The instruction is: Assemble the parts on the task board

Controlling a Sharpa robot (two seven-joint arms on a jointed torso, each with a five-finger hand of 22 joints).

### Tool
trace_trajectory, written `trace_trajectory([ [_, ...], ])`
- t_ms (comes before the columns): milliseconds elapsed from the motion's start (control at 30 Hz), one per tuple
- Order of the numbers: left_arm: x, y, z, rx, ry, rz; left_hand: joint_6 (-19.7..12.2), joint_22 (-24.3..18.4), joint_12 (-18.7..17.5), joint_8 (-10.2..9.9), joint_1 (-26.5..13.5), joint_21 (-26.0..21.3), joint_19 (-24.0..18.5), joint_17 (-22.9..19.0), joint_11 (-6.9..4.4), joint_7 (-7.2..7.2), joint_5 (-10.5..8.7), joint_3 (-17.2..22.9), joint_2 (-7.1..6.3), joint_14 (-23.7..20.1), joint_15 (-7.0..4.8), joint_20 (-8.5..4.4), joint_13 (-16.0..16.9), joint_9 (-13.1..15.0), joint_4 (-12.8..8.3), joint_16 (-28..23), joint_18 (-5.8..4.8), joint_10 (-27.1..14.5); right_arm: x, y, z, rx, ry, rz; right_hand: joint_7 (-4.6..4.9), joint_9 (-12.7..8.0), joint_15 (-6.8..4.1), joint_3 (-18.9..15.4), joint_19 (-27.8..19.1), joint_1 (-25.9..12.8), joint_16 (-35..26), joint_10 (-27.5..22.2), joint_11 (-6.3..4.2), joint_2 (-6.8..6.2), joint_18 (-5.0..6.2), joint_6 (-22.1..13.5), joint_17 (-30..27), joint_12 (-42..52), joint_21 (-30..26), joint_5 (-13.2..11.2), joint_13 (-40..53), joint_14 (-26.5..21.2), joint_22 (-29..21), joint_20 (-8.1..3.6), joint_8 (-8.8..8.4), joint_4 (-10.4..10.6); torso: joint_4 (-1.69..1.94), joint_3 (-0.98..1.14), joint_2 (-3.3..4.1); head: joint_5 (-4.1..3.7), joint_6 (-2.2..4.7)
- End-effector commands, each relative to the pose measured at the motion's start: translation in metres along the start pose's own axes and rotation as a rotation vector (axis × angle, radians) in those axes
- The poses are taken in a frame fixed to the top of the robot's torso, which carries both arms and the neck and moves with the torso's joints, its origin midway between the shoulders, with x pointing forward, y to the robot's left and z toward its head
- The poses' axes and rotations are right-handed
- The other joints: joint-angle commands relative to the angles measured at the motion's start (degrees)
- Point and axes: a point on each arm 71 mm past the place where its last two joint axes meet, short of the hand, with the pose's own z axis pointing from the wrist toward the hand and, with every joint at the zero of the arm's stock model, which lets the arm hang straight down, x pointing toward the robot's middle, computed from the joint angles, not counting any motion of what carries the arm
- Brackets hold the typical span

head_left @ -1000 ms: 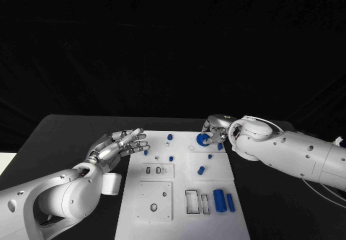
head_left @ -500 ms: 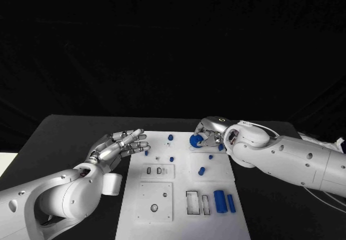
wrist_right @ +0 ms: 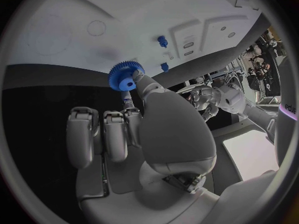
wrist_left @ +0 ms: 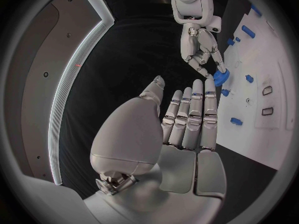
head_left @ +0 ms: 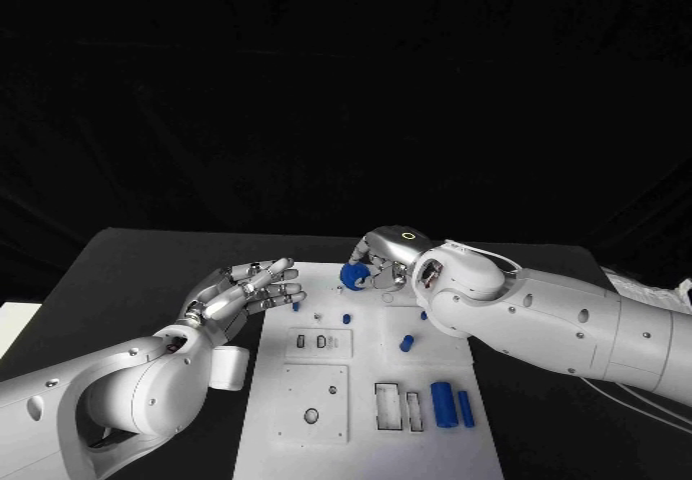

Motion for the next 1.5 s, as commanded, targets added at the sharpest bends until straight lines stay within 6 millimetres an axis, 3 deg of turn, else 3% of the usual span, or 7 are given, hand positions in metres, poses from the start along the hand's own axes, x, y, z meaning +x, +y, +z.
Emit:
trace_trajectory([
  [33,0.003,-0.001,0.001,0.004,0.019,-0.009,-0.1,-0.1,-0.2,-0.3,0.4,-0.3,0.0,0.1,0.00,0.10,-0.14,-0.1,0.38,-0.3,-0.02,0.26,-0.1,-0.1,-0.4,-0.3,0.56,-0.2,0.004,0.005,0.005,-0.009,-0.008,-0.036,-1.28,0.7,-0.40,0.4,0.6,-0.8,0.4,2.8,-0.18,0.11,-0.92,3.6,8.1,0.0,0.2,0.2,8.7,4.7,0.0,-0.30,0.75,-0.1,-0.02,0.03,0.04,0.19,-0.12],
  [700,0.004,0.000,0.001,0.004,0.023,-0.011,-0.2,-0.1,-0.2,-0.3,0.4,-0.4,-0.1,0.1,0.03,0.14,-0.14,-0.1,0.39,-0.4,0.02,0.28,-0.1,-0.1,-0.5,-0.4,0.55,-0.3,0.034,0.024,0.019,-0.032,0.084,-0.045,-0.98,0.5,-0.24,0.7,0.5,-2.1,0.3,2.5,0.06,-0.32,-0.90,2.9,7.9,-1.0,0.1,0.0,8.2,4.7,-0.1,-0.21,0.10,-0.1,-0.19,0.10,0.04,0.54,-0.33],
  [800,0.004,0.000,0.001,0.004,0.024,-0.011,-0.3,-0.1,-0.2,-0.3,0.4,-0.4,-0.1,0.1,0.05,0.15,-0.14,0.0,0.41,-0.4,0.04,0.30,-0.1,-0.1,-0.5,-0.4,0.54,-0.3,0.035,0.022,0.020,-0.025,0.082,-0.048,-0.33,0.1,0.10,0.7,0.5,-2.9,0.3,2.1,0.55,-0.81,-0.91,1.1,8.0,-2.0,0.0,-0.5,7.7,4.7,-0.2,0.00,-1.10,0.1,-0.20,0.12,0.05,0.50,-0.37],
  [933,0.004,0.000,0.001,0.002,0.023,-0.010,-0.3,-0.1,-0.2,-0.3,0.3,-0.4,-0.2,0.1,0.08,0.19,-0.15,0.0,0.41,-0.5,0.08,0.33,-0.1,-0.1,-0.6,-0.5,0.54,-0.4,0.036,0.020,0.021,-0.016,0.084,-0.048,1.45,-1.2,1.42,0.1,0.5,-4.9,0.5,0.7,2.19,-1.90,-0.98,-5.9,8.6,-5.3,0.1,-1.3,5.7,4.8,-0.1,1.03,-2.94,0.8,-0.23,0.09,0.06,0.48,-0.36],
  [1033,0.004,0.000,0.001,0.001,0.023,-0.010,-0.4,-0.1,-0.2,-0.3,0.3,-0.4,-0.2,0.1,0.09,0.20,-0.15,0.0,0.41,-0.5,0.10,0.34,-0.1,-0.1,-0.6,-0.5,0.53,-0.5,0.038,0.019,0.022,-0.010,0.096,-0.050,2.21,-1.2,2.10,-1.0,0.4,-6.7,0.6,0.2,2.85,-2.62,-0.95,-9.1,8.8,-6.5,0.1,-0.5,5.0,4.8,-0.1,1.74,-2.98,2.2,-0.17,0.10,0.05,0.44,-0.26],
  [1200,0.004,0.000,0.001,-0.001,0.022,-0.010,-0.5,-0.2,-0.2,-0.3,0.3,-0.5,-0.3,0.1,0.17,0.28,-0.15,-0.1,0.39,-0.7,0.17,0.39,-0.1,-0.1,-0.7,-0.7,0.52,-0.6,0.042,0.016,0.022,0.008,0.147,-0.052,2.48,-0.8,2.64,-4.2,0.4,-14.2,0.9,0.2,3.30,-2.81,-0.92,-9.3,9.5,-6.6,0.2,0.7,5.1,5.0,0.1,2.54,-2.61,10.7,-0.17,0.10,0.04,0.37,-0.35],
  [1500,0.004,0.000,0.000,-0.006,0.023,-0.005,-1.1,-0.3,-0.3,-0.3,0.5,-0.7,-0.5,0.2,0.37,0.50,-0.15,0.0,0.24,-1.0,0.35,0.53,-0.1,-0.1,-1.3,-1.1,0.50,-1.2,0.045,0.012,0.021,0.030,0.183,-0.043,2.05,-0.7,2.41,-6.1,0.6,-17.7,1.1,0.5,2.97,0.10,-1.00,-7.4,10.1,-5.8,0.5,3.7,5.7,5.1,0.7,2.40,-2.35,10.9,-0.20,0.10,0.05,0.32,-0.38],
])
